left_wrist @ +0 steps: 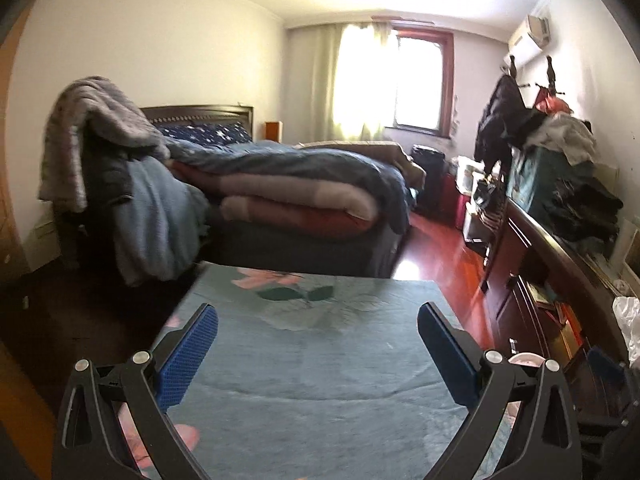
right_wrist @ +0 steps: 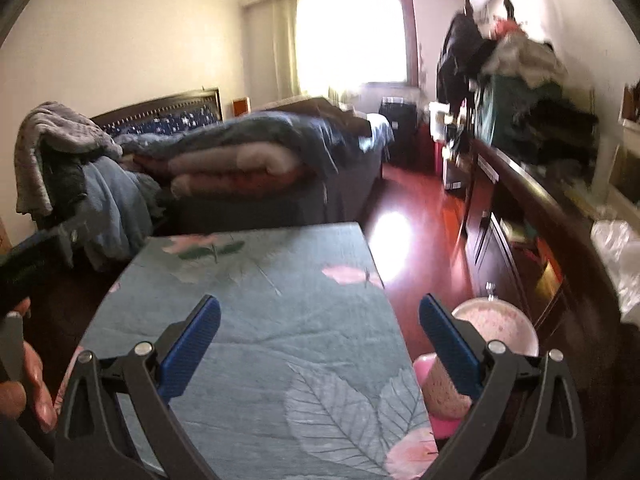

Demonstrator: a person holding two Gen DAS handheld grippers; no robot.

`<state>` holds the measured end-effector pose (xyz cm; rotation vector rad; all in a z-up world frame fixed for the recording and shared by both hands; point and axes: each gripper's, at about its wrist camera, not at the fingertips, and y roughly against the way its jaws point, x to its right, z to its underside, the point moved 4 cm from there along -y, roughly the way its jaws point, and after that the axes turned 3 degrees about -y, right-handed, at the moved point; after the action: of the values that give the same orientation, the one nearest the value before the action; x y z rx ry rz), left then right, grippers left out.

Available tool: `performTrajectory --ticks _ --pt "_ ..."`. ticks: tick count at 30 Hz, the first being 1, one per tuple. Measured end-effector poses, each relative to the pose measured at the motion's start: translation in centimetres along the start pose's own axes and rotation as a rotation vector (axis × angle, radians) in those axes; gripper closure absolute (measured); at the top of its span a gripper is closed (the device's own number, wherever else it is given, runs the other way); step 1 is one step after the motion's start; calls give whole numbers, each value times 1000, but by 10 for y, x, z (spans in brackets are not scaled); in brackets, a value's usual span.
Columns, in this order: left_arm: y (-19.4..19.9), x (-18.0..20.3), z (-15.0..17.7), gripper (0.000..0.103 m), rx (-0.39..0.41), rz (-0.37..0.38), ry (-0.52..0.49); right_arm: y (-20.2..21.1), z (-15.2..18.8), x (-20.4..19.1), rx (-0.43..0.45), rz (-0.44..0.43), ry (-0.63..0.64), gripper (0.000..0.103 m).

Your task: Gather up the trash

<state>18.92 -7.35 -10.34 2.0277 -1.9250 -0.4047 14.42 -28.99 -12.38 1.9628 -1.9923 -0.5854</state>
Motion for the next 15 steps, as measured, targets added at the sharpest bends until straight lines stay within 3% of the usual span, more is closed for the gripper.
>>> performTrajectory --ticks 10,15 --pt "89 -54 -4 4 115 -50 23 79 -21 -46 132 -26 67 3" --pt "124 -64 -4 4 176 -35 38 116 -23 -60 187 -20 88 3"
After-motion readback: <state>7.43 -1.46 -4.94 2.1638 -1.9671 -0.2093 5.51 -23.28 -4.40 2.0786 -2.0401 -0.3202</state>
